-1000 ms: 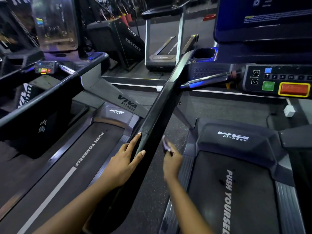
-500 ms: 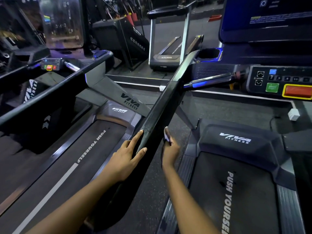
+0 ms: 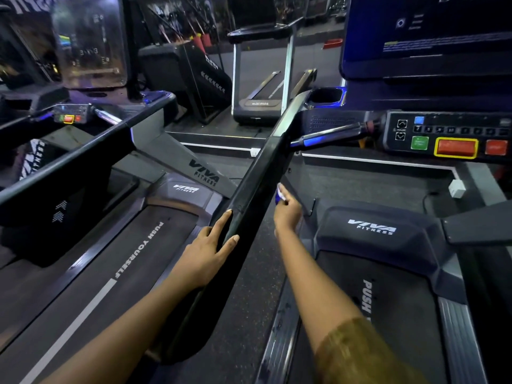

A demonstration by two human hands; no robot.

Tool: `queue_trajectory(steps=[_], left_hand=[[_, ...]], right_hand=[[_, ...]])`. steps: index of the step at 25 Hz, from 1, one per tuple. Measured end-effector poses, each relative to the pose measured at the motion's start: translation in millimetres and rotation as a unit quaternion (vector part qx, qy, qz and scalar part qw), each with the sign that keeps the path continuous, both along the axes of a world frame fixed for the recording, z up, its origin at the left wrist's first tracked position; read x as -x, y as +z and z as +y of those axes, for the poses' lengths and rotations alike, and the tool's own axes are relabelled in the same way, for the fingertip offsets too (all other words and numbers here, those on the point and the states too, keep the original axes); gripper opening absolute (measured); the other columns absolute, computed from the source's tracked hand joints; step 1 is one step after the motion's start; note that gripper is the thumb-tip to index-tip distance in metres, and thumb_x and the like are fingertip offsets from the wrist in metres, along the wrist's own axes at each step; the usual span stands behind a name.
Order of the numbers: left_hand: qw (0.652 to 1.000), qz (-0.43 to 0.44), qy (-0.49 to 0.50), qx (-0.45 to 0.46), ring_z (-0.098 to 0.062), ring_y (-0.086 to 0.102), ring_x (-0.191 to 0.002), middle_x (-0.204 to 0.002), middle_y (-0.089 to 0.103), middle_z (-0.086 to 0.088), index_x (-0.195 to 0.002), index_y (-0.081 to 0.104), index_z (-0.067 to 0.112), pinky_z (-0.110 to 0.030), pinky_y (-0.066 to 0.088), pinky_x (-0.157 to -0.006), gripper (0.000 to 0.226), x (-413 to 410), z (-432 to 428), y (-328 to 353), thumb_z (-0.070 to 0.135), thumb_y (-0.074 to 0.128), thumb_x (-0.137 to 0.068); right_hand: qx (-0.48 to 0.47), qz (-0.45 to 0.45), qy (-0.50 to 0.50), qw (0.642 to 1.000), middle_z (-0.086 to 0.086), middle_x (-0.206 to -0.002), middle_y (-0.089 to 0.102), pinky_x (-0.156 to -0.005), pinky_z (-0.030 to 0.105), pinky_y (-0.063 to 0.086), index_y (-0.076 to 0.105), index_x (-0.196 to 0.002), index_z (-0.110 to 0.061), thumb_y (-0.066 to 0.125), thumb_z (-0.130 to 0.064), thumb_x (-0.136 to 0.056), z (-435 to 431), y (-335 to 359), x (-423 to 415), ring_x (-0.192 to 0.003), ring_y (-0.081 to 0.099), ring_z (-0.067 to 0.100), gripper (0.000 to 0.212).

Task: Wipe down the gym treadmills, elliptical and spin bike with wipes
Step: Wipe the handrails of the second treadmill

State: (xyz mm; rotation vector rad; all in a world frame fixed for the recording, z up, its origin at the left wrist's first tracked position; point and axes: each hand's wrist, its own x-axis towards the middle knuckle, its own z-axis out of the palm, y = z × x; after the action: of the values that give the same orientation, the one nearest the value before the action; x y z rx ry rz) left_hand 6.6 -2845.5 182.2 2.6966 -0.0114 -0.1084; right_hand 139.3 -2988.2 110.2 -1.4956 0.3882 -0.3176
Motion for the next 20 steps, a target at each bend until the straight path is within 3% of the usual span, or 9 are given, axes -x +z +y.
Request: queue_trajectory(steps=[3,6,9,12,16,18,20], left_hand=[[1.0,-0.002,0.0,-0.002,-0.029,0.043,-0.124,-0.133,0.042,-0.008,-0.147,0.002,0.047,-0.037,0.031,-0.098,0.058,-1,1,-1,0.05,0.031,-0.097],[1.0,-0.008,0.001,-0.001,-0.029,0.044,-0.123,-0.129,0.044,-0.008,-0.148,0.003,0.046,-0.038,0.031,-0.099,0.058,-1,1,-1,0.05,0.032,-0.097],[1.0,-0.007,0.004,0.004,-0.029,0.044,-0.124,-0.129,0.045,-0.009,-0.148,0.004,0.045,-0.036,0.031,-0.098,0.059,-2,2,-1,0.05,0.033,-0.097],[1.0,-0.004,0.005,0.011,-0.03,0.042,-0.127,-0.132,0.044,-0.01,-0.148,0.006,0.044,-0.036,0.031,-0.099,0.058,-2,1,0,0.05,0.032,-0.097],[1.0,-0.003,0.005,0.017,-0.032,0.042,-0.126,-0.132,0.044,-0.011,-0.148,0.006,0.045,-0.038,0.03,-0.102,0.057,-1,2,0,0.051,0.032,-0.097],[1.0,-0.002,0.004,0.016,-0.032,0.042,-0.125,-0.131,0.044,-0.012,-0.148,0.006,0.045,-0.039,0.03,-0.102,0.057,-1,2,-1,0.052,0.031,-0.097],[1.0,0.0,0.003,0.02,-0.032,0.042,-0.125,-0.131,0.044,-0.012,-0.148,0.006,0.045,-0.039,0.03,-0.101,0.057,-1,3,-2,0.052,0.03,-0.097]], right_hand=[[0.007,0.001,0.0,1.0,0.012,-0.122,0.061,-0.077,0.017,0.039,0.062,-0.119,-0.009,0.038,0.012,-0.088,13,3,-17,-0.108,0.059,0.024,0.045],[0.033,-0.065,-0.013,0.997,0.009,-0.118,0.063,-0.087,0.026,0.046,0.064,-0.116,-0.007,0.041,0.017,-0.081,27,-6,22,-0.106,0.061,0.02,0.047],[0.026,-0.145,-0.009,0.989,0.002,-0.119,0.062,-0.092,0.012,0.043,0.062,-0.117,-0.004,0.045,0.022,-0.075,48,-13,81,-0.108,0.056,0.002,0.052],[0.025,-0.193,0.023,0.981,0.003,-0.12,0.062,-0.097,0.015,0.042,0.063,-0.116,-0.002,0.048,0.021,-0.076,64,-18,134,-0.112,0.056,0.002,0.048],[0.024,-0.166,0.002,0.986,0.003,-0.116,0.061,-0.089,0.0,0.036,0.063,-0.113,0.003,0.043,0.024,-0.077,44,7,126,-0.104,0.051,-0.015,0.046],[0.017,-0.12,-0.021,0.992,0.006,-0.116,0.062,-0.082,-0.004,0.034,0.063,-0.114,0.003,0.042,0.022,-0.079,34,26,85,-0.102,0.053,-0.008,0.045],[0.018,-0.109,-0.028,0.993,0.01,-0.113,0.065,-0.087,0.004,0.041,0.065,-0.111,0.003,0.043,0.021,-0.079,34,35,54,-0.103,0.062,0.012,0.043]])
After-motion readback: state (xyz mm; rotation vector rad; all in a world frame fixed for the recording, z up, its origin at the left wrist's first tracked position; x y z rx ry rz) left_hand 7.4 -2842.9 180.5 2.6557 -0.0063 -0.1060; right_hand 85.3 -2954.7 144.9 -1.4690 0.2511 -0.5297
